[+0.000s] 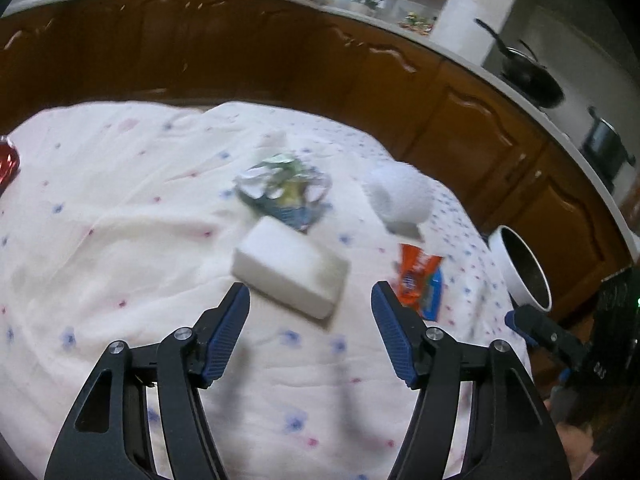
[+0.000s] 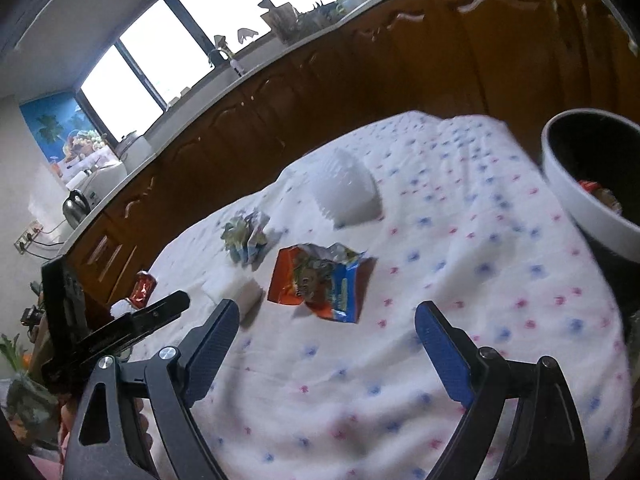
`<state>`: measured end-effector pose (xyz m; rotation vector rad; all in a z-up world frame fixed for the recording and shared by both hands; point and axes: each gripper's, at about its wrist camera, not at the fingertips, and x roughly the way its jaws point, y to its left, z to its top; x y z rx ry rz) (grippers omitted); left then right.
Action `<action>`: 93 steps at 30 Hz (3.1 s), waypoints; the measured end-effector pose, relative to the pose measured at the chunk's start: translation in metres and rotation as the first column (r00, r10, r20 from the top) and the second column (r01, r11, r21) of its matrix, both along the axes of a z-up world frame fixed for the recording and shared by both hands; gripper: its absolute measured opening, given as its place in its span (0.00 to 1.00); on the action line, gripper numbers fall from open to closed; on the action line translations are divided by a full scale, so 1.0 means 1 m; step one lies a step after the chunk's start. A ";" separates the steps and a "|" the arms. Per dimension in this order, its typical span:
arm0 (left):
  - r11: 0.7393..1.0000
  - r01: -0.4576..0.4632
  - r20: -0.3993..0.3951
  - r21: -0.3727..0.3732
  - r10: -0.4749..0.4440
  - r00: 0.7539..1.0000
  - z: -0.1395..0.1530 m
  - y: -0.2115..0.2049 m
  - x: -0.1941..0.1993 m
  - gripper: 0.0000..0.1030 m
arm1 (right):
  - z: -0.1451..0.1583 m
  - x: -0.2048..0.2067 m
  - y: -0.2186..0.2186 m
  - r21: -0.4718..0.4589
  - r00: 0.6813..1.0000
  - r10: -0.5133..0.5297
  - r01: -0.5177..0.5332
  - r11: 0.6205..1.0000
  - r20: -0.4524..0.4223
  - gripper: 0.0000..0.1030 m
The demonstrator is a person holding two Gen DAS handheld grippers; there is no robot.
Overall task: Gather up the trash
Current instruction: 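Move both tools back over the table toward the foam block and orange bag, then grasp the white foam block with the left tool while the right tool grasps the orange snack bag, then carry foam block and orange bag over the bin and open both tools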
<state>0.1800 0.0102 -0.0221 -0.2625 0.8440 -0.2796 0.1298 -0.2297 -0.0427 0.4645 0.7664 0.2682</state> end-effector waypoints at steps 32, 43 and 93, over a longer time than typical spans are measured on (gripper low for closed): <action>0.994 0.036 -0.074 0.102 -0.029 0.997 -0.037 -0.027 0.068 0.60 | -0.019 0.024 -0.006 0.026 0.999 0.005 -0.004 1.000 -0.043 0.00; 0.978 0.170 0.015 0.123 -0.173 0.985 -0.008 -0.054 0.015 0.58 | -0.001 -0.014 -0.025 -0.006 0.999 -0.032 0.032 0.999 0.009 0.00; 0.847 0.471 0.125 0.247 -0.510 0.851 0.044 -0.275 -0.004 0.59 | 0.028 -0.079 -0.208 -0.046 0.913 -0.393 0.399 0.916 0.106 0.01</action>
